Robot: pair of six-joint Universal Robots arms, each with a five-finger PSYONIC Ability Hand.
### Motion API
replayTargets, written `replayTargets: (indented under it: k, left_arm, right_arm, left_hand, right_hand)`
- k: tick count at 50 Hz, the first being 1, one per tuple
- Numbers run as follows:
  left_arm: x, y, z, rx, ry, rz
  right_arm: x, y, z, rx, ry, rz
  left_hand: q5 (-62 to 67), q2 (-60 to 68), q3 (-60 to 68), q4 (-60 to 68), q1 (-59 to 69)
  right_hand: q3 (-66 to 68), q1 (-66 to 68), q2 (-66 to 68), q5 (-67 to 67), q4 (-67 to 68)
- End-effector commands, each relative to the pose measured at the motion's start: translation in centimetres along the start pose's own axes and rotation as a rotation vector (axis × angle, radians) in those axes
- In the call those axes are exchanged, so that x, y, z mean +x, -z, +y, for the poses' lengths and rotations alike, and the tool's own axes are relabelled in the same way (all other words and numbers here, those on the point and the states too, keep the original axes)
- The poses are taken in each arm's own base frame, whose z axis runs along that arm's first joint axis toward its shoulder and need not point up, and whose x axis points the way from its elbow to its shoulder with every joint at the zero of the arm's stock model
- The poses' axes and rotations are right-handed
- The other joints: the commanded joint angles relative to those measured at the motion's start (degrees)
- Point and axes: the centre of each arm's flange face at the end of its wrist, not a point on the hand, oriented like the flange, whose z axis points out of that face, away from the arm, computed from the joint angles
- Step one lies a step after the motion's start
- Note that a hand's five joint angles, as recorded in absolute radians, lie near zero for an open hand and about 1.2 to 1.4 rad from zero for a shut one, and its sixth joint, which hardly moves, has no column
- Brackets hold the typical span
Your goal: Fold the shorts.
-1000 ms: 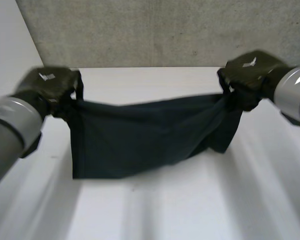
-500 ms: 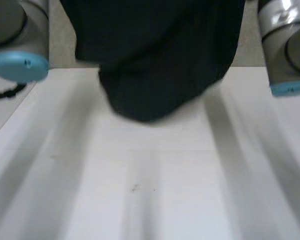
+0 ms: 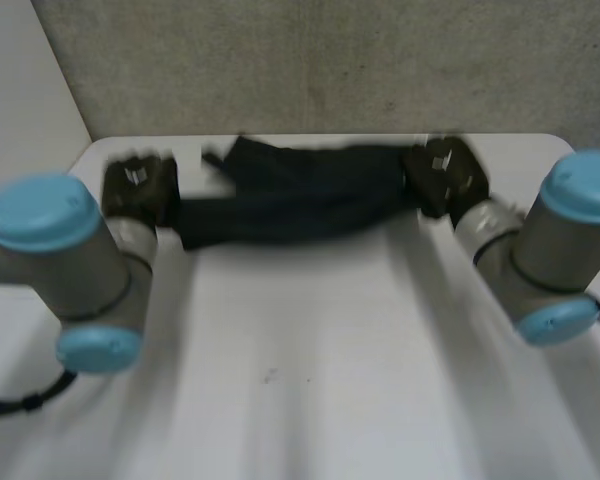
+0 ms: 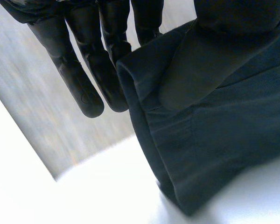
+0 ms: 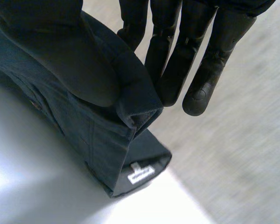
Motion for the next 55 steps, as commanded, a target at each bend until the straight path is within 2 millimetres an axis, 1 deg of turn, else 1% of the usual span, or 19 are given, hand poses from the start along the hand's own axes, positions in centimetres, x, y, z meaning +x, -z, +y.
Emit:
replayTargets:
  k: [1, 9, 12, 17, 22, 25, 27, 30, 32, 36, 38, 40, 41, 43, 46, 49, 52, 53, 55]
  left_arm:
    - [0.5, 3.0, 5.7, -0.213, -0.059, 0.041]
    - [-1.0, 7.8, 2.4, -0.275, -0.075, 0.069]
    - [-1.4, 9.9, 1.3, -0.301, -0.084, 0.088]
    - [-2.0, 12.7, 1.6, -0.403, -0.112, 0.109]
    - [-2.7, 15.6, 2.4, -0.546, -0.193, 0.146]
    - [-3.2, 18.1, 2.5, -0.648, -0.316, 0.205]
    - [-3.8, 19.6, 2.3, -0.718, -0.422, 0.256]
    - [-4.2, 20.2, 1.6, -0.734, -0.485, 0.284]
    - [-4.4, 19.5, 0.9, -0.689, -0.499, 0.272]
    - [-4.3, 17.0, -0.9, -0.557, -0.462, 0.209]
    - [-4.2, 15.9, -1.4, -0.499, -0.448, 0.187]
    - [-3.7, 13.7, -1.7, -0.424, -0.434, 0.161]
    - [-3.5, 12.8, -1.7, -0.401, -0.429, 0.151]
    - [-2.6, 10.4, -2.0, -0.325, -0.416, 0.134]
    - [-1.9, 8.0, -2.3, -0.258, -0.402, 0.114]
    - [-0.5, 3.3, -1.5, -0.191, -0.391, 0.089]
    - [0.3, 0.3, -0.7, -0.162, -0.387, 0.067]
    - [1.0, -1.5, -0.1, -0.144, -0.384, 0.062]
    - [1.5, -3.1, 0.7, -0.140, -0.385, 0.057]
  right_arm:
    - [-3.2, 3.1, 6.1, -0.306, 0.033, -0.153]
    - [-3.0, 7.6, 3.3, -0.438, 0.015, -0.239]
    - [-3.3, 9.3, 2.8, -0.484, -0.003, -0.277]
    - [-4.0, 11.6, 2.9, -0.554, -0.025, -0.335]
    - [-4.1, 14.9, 1.0, -0.615, 0.007, -0.414]
    - [-4.0, 16.6, 0.0, -0.653, 0.055, -0.468]
    - [-3.8, 18.6, -1.1, -0.696, 0.113, -0.542]
    - [-3.2, 20.4, -2.2, -0.752, 0.164, -0.621]
    - [-2.9, 20.5, -2.6, -0.744, 0.170, -0.638]
    - [-2.5, 19.2, -3.2, -0.658, 0.142, -0.610]
    - [-2.2, 18.0, -3.4, -0.602, 0.103, -0.562]
    - [-2.0, 16.9, -3.3, -0.573, 0.064, -0.517]
    - [-1.7, 15.6, -2.8, -0.554, 0.026, -0.472]
    - [-1.5, 14.1, -2.2, -0.534, 0.001, -0.430]
    - [-0.9, 11.9, -1.7, -0.504, -0.029, -0.352]
    - [-0.1, 10.3, -1.1, -0.508, -0.020, -0.283]
    - [0.5, 8.2, 0.1, -0.507, -0.005, -0.222]
    - [0.6, 7.7, 0.4, -0.502, 0.000, -0.205]
    - [1.0, 6.3, 1.0, -0.481, 0.017, -0.162]
  left_hand:
    - [14.0, 11.1, 11.7, 11.0, 14.4]
    - [14.0, 11.1, 11.7, 11.0, 14.4]
    - [14.0, 11.1, 11.7, 11.0, 14.4]
    - [14.0, 11.1, 11.7, 11.0, 14.4]
    - [14.0, 11.1, 11.7, 11.0, 14.4]
    - [14.0, 11.1, 11.7, 11.0, 14.4]
    - [14.0, 11.1, 11.7, 11.0, 14.4]
    - [14.0, 11.1, 11.7, 11.0, 14.4]
    - [14.0, 11.1, 11.7, 11.0, 14.4]
    - [14.0, 11.1, 11.7, 11.0, 14.4]
    - [14.0, 11.1, 11.7, 11.0, 14.4]
    - [14.0, 11.1, 11.7, 11.0, 14.4]
    - [14.0, 11.1, 11.7, 11.0, 14.4]
    - [14.0, 11.1, 11.7, 11.0, 14.4]
    - [14.0, 11.1, 11.7, 11.0, 14.4]
    - [14.0, 11.1, 11.7, 11.0, 14.4]
    - [14.0, 11.1, 11.7, 11.0, 14.4]
    - [14.0, 11.1, 11.7, 11.0, 14.4]
    - [14.0, 11.1, 11.7, 11.0, 14.4]
  right_hand:
    - [12.7, 23.8, 12.0, 14.2, 11.6]
    - [12.7, 23.8, 12.0, 14.2, 11.6]
    - [12.7, 23.8, 12.0, 14.2, 11.6]
    - [12.7, 23.8, 12.0, 14.2, 11.6]
    - [12.7, 23.8, 12.0, 14.2, 11.6]
    - [12.7, 23.8, 12.0, 14.2, 11.6]
    - [12.7, 23.8, 12.0, 14.2, 11.6]
    - [12.7, 23.8, 12.0, 14.2, 11.6]
    - [12.7, 23.8, 12.0, 14.2, 11.6]
    - [12.7, 23.8, 12.0, 14.2, 11.6]
    - [12.7, 23.8, 12.0, 14.2, 11.6]
    - [12.7, 23.8, 12.0, 14.2, 11.6]
    - [12.7, 23.8, 12.0, 14.2, 11.6]
    - [12.7, 23.8, 12.0, 14.2, 11.6]
    - [12.7, 23.8, 12.0, 14.2, 11.6]
    - [12.7, 23.8, 12.0, 14.2, 11.6]
    - [12.7, 23.8, 12.0, 14.2, 11.6]
    - [12.7, 23.8, 12.0, 14.2, 11.6]
    - [12.7, 23.8, 12.0, 14.2, 11.6]
